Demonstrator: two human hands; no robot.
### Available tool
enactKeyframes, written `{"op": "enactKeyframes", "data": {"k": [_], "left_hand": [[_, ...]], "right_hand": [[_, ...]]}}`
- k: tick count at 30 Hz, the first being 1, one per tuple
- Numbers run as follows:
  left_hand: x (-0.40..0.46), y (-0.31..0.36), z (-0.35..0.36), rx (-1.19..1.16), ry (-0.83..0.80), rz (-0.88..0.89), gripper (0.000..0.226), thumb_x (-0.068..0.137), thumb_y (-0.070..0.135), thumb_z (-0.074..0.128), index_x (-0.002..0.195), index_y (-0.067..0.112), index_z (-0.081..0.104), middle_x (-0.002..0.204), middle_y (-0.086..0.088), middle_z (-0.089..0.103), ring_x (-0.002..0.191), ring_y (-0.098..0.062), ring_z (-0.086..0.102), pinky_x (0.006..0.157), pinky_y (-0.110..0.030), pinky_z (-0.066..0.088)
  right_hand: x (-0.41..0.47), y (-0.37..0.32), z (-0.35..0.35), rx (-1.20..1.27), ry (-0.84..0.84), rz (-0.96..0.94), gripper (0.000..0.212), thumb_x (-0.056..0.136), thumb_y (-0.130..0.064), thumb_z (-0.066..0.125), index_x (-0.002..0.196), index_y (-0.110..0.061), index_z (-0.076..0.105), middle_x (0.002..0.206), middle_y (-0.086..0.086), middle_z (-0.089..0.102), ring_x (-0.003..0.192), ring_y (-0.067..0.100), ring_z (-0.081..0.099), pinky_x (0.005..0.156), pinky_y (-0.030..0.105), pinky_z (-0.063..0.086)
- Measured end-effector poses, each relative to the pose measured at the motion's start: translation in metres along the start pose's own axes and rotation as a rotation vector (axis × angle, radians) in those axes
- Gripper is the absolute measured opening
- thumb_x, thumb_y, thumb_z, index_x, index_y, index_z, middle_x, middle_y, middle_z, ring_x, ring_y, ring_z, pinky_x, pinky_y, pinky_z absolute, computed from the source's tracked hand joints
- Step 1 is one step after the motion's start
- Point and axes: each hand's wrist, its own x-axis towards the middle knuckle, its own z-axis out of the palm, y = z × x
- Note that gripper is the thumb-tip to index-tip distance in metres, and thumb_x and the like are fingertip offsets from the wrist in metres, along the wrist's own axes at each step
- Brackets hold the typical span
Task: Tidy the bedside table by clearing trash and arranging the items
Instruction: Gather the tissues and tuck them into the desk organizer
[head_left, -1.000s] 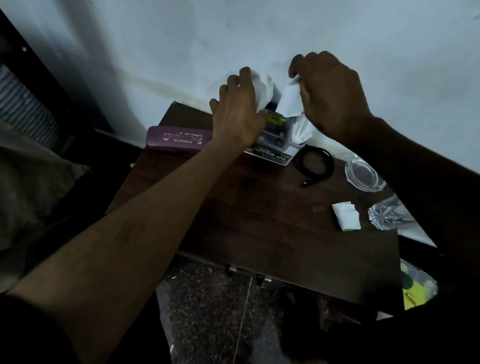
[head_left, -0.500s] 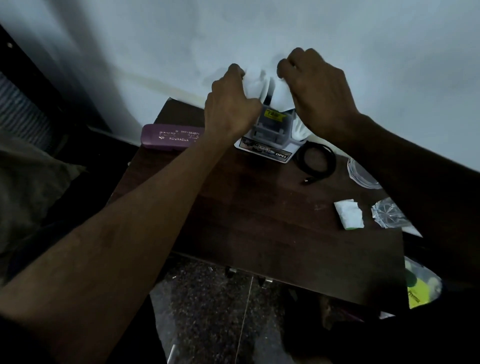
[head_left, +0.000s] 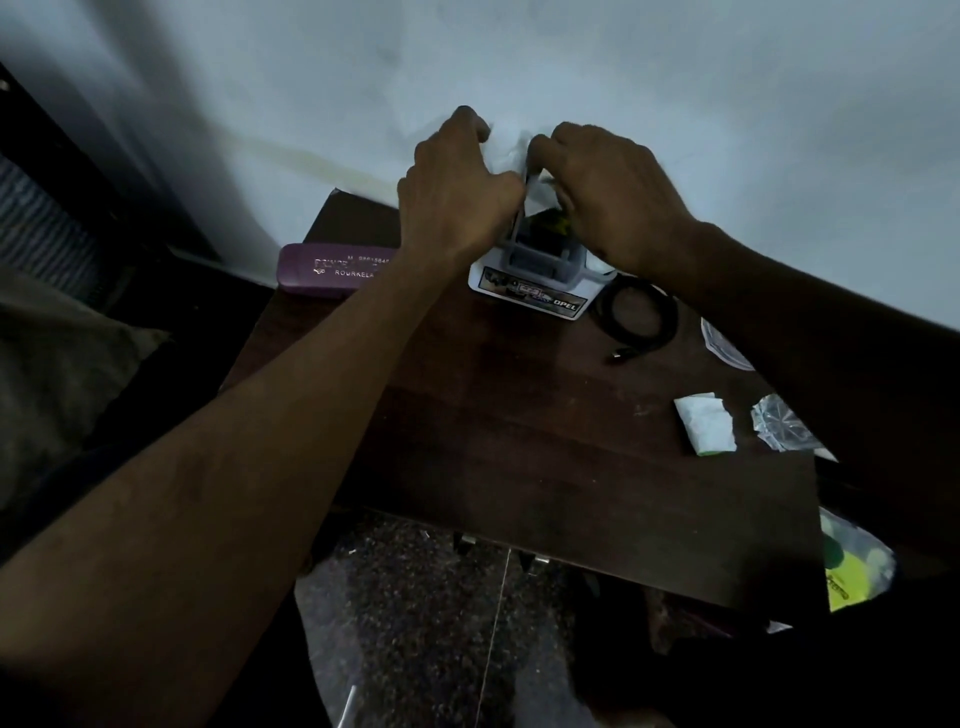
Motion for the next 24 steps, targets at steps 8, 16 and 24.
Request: {"op": "enactKeyframes", "data": {"k": [8,16,24], "left_hand": [[-0.014,0.004,0.005,0.208,0.184,0.449,0.041,0.074,0.024,0.061,0.114,0.014,0.066,0.146,-0.009,0.058,0.135,-0.026,0.055,0.102,-0.042,0.039],[-0.032,0.008,0.022,0.647,0.016,0.644,0.055,0.085,0.023,0.03,0.118,0.021,0.074,0.178,-0.02,0.012,0.167,-0.034,0.014,0.122,-0.058,0.024],[-0.022,-0.003,0.031,0.743,-0.012,0.583,0.033,0.082,0.004,0.06,0.11,0.014,0.075,0.18,-0.016,0.001,0.168,-0.035,0.004,0.125,-0.062,0.021]], "right_hand": [[-0.009,0.014,-0.026,0.062,0.075,0.077,0.03,0.095,-0.011,0.047,0.121,-0.013,0.062,0.107,0.012,0.065,0.096,0.036,0.061,0.077,0.043,0.045],[-0.01,0.011,-0.047,0.069,0.268,0.082,0.025,0.1,-0.015,0.044,0.114,-0.009,0.063,0.108,0.012,0.064,0.089,0.031,0.061,0.074,0.042,0.046],[-0.023,0.011,-0.034,-0.072,0.079,0.075,0.028,0.096,-0.011,0.05,0.123,-0.013,0.058,0.098,0.012,0.07,0.082,0.043,0.064,0.066,0.042,0.043]]}}
